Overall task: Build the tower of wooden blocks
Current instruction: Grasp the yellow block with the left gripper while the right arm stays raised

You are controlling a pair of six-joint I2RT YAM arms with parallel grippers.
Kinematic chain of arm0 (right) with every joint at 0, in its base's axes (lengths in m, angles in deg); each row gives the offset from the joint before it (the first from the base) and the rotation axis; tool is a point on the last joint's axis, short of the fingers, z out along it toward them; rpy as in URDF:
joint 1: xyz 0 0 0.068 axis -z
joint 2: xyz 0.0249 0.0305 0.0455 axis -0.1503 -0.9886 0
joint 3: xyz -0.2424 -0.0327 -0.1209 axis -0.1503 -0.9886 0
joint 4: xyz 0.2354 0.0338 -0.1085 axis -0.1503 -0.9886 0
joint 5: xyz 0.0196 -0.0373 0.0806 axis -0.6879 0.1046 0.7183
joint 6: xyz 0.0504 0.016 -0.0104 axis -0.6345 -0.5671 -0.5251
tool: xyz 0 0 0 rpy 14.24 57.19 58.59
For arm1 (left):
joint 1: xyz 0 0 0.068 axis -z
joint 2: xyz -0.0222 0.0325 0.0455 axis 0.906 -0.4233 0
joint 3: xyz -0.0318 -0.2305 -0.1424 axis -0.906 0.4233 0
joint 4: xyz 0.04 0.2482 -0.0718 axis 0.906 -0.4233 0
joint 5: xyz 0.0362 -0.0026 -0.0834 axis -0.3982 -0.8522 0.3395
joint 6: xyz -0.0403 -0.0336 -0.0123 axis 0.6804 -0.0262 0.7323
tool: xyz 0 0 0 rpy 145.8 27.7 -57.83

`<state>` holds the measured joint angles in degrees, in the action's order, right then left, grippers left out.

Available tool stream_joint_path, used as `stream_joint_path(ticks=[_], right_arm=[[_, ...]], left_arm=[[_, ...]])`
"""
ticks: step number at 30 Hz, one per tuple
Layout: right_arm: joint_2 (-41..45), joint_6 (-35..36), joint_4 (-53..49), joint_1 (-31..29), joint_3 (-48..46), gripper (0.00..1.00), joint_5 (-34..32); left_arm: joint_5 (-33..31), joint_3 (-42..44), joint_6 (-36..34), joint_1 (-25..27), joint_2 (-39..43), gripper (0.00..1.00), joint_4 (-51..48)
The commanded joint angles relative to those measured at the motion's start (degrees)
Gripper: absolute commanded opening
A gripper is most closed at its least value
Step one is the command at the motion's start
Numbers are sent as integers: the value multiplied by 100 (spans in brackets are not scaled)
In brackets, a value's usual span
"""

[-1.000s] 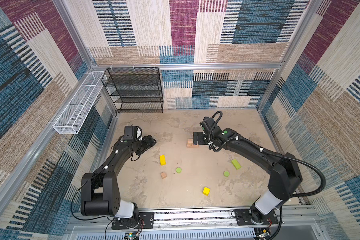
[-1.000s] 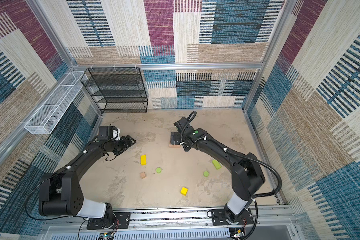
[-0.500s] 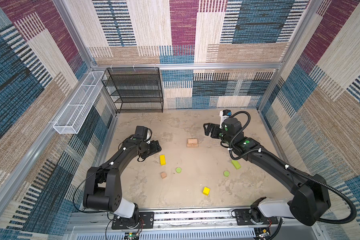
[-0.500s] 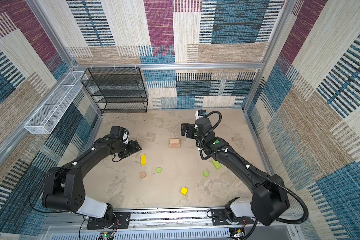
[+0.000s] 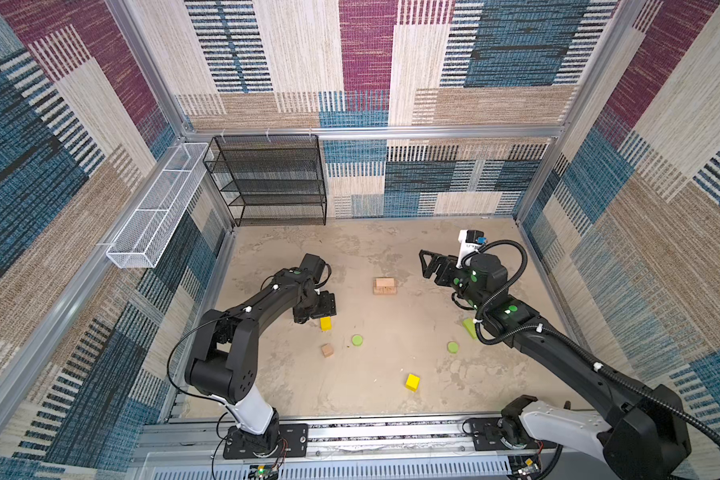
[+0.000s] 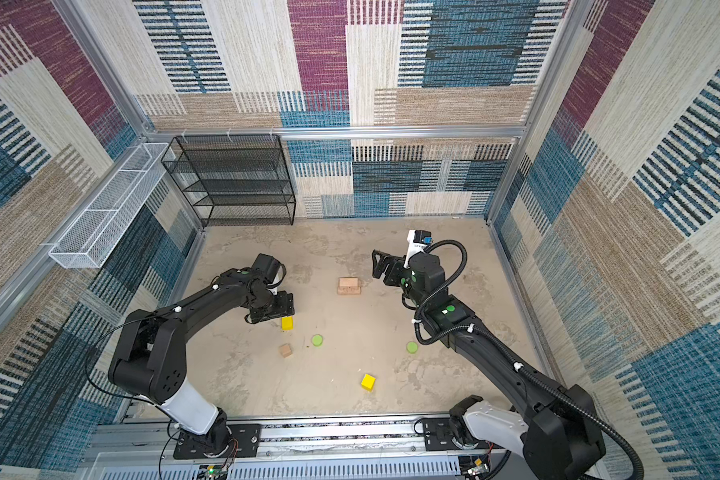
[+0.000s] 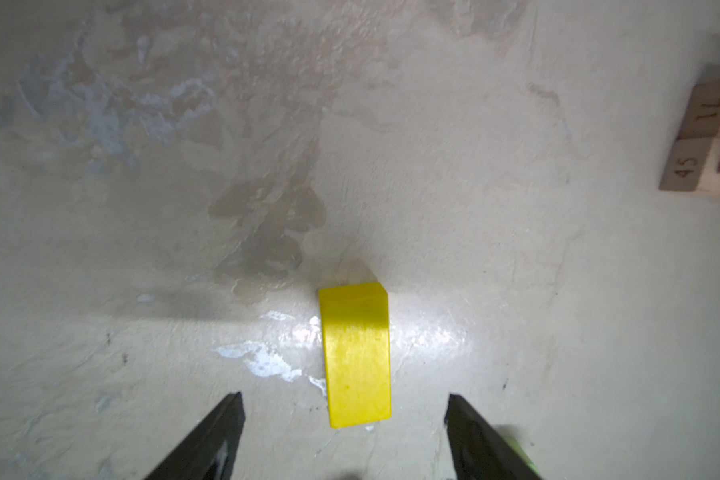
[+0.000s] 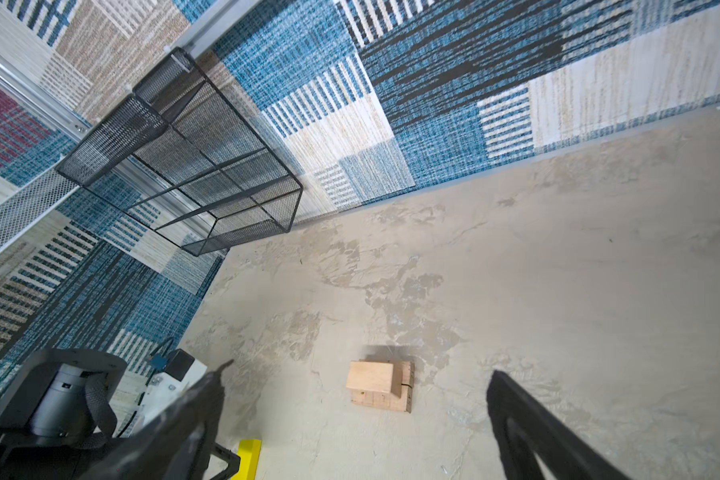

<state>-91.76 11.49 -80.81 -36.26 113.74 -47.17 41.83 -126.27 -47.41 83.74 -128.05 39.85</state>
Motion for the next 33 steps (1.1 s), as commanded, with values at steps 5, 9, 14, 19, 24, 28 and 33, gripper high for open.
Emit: stream_joint_path(ticks=[5,9,14,19,24,28,33], right_arm=[[284,-125,293,10,-165,99,-189],[347,-116,275,14,-183,99,-149],[343,-120,274,19,-233,99,-270],[223,-108,304,27,-209,99,-209],[90,-90,307,37,-174,99,-170],[-8,-76,251,54,-154,99,-165],[-9,-61,230,74,-145,99,-161]], left_arm=[[-154,-97,-119,290,-324,78,-194],[-203,-175,-128,392,-552,75,-191],[-243,-264,-128,482,-759,65,-193],[-348,-343,-181,589,-922,51,-222],[-412,-403,-300,710,-951,25,-219],[-519,-447,-411,814,-906,15,-270],[-523,-456,-578,939,-752,5,-304]])
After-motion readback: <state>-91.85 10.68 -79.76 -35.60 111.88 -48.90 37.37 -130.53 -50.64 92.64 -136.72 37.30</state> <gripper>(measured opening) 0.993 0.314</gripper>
